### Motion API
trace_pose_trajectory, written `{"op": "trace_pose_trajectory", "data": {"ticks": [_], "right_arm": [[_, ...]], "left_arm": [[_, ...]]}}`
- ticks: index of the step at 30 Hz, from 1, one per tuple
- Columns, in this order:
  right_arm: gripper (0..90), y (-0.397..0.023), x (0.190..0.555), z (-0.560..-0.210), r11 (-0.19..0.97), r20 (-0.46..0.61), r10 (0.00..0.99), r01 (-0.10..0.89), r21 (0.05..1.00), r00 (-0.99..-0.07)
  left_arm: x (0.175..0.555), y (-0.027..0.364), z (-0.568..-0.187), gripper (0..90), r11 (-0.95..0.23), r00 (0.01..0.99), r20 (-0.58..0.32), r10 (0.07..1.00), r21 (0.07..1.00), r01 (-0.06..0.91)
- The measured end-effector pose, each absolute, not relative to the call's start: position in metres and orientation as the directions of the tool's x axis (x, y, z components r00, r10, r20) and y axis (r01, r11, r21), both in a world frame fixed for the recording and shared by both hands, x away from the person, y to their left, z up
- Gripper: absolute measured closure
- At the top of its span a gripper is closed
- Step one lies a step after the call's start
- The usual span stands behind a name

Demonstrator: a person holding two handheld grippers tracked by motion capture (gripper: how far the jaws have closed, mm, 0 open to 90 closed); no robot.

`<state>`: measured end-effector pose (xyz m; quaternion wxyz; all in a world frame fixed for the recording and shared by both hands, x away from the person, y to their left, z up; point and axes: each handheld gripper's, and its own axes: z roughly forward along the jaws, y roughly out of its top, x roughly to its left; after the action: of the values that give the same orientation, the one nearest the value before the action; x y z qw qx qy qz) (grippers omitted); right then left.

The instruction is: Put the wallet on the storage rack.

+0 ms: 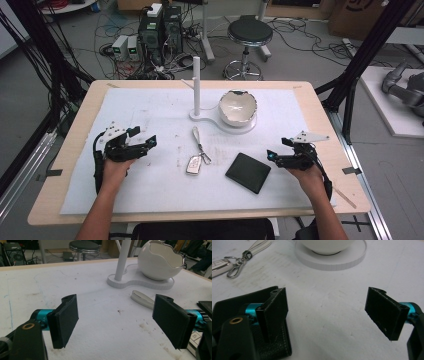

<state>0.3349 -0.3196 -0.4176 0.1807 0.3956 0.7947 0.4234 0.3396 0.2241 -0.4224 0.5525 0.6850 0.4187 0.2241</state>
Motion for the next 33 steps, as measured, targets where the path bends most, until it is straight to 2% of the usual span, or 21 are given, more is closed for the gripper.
{"op": "trace_pose_trajectory", "data": {"ticks": [9,16,19,22,28,30,31,33], "right_arm": [[21.9,-0.303,0.331,-0.424,0.41,0.064,0.703,0.477,0.777,-0.708],[32.4,-0.283,0.331,-0.438,0.53,0.055,0.623,0.472,0.704,-0.781],[33.8,-0.284,0.334,-0.439,0.528,0.07,0.618,0.479,0.702,-0.783],[41.4,-0.287,0.335,-0.44,0.511,0.131,0.596,0.5,0.699,-0.792],[42.2,-0.291,0.34,-0.444,0.495,0.218,0.57,0.543,0.678,-0.792],[45.4,-0.291,0.341,-0.445,0.496,0.221,0.561,0.538,0.682,-0.798],[49.8,-0.291,0.341,-0.445,0.493,0.228,0.559,0.541,0.681,-0.797],[50.7,-0.29,0.34,-0.444,0.491,0.237,0.562,0.55,0.676,-0.793]], "left_arm": [[0.339,0.221,-0.421,21.2,-0.049,0.564,-0.145,0.813,0.948,0.314],[0.34,0.218,-0.421,21.2,-0.06,0.575,-0.143,0.805,0.946,0.318],[0.341,0.217,-0.422,21.2,-0.062,0.575,-0.145,0.805,0.944,0.325],[0.341,0.216,-0.422,21.2,-0.068,0.579,-0.142,0.803,0.943,0.326],[0.342,0.216,-0.423,21.2,-0.07,0.575,-0.144,0.805,0.94,0.333],[0.342,0.214,-0.423,21.2,-0.075,0.579,-0.141,0.803,0.94,0.332],[0.342,0.214,-0.423,21.2,-0.076,0.58,-0.141,0.803,0.939,0.334],[0.342,0.213,-0.423,21.2,-0.078,0.581,-0.141,0.802,0.939,0.336]]}}
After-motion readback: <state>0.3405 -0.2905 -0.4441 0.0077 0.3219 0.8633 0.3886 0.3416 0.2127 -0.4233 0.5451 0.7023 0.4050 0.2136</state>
